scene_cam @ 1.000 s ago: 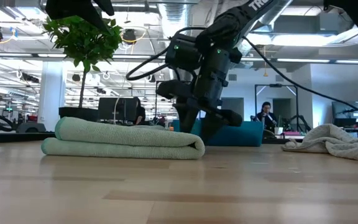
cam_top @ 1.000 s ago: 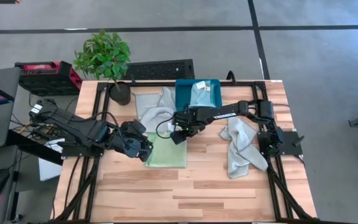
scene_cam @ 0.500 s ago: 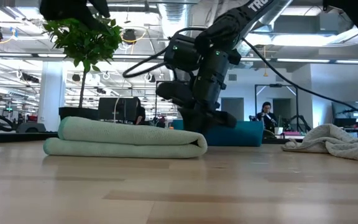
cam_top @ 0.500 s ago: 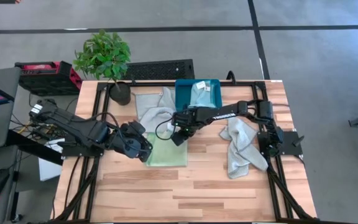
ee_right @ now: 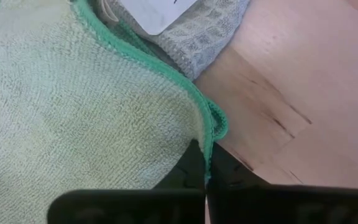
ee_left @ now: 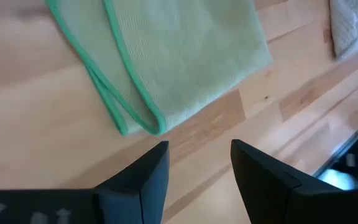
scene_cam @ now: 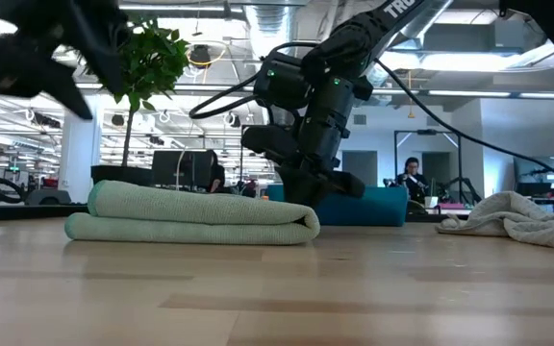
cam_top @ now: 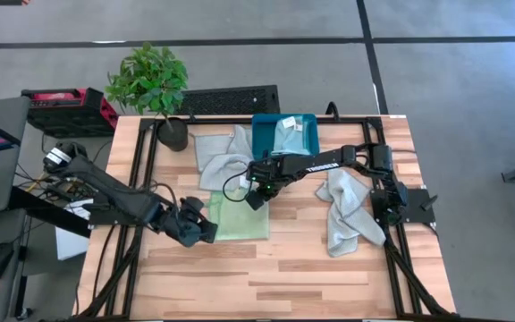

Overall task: Fold microfiber towels
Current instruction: Put the green towel into the blue bin

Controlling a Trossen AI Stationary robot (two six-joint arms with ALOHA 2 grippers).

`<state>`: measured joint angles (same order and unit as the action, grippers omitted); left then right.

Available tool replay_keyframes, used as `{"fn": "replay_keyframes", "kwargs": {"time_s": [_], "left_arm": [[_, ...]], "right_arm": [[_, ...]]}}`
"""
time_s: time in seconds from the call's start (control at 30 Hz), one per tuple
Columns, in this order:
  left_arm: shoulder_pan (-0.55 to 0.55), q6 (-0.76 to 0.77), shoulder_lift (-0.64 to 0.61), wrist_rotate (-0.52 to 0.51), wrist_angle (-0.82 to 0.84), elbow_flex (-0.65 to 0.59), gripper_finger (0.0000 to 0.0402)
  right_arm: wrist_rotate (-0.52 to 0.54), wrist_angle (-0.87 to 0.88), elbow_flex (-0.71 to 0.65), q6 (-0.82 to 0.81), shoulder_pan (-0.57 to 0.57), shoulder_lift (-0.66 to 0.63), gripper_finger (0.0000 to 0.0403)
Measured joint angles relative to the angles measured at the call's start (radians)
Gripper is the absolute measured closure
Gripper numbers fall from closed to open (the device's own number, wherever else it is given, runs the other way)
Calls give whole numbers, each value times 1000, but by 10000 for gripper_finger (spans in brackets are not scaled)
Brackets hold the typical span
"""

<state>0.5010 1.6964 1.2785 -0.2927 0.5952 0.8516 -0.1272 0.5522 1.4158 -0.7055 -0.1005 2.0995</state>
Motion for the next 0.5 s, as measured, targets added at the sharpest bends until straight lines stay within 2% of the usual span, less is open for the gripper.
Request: {"fn": "replay_keyframes", "kwargs": {"time_s": [0.2,0.5], "left_arm": [[28,97,0,-21,-233,-164,237],[35,177,0,5,-260,-262,237]], "right_arm": [[-2,-3,0,5,0,0,392],[-2,-5,-1,7,0,0,394]]}}
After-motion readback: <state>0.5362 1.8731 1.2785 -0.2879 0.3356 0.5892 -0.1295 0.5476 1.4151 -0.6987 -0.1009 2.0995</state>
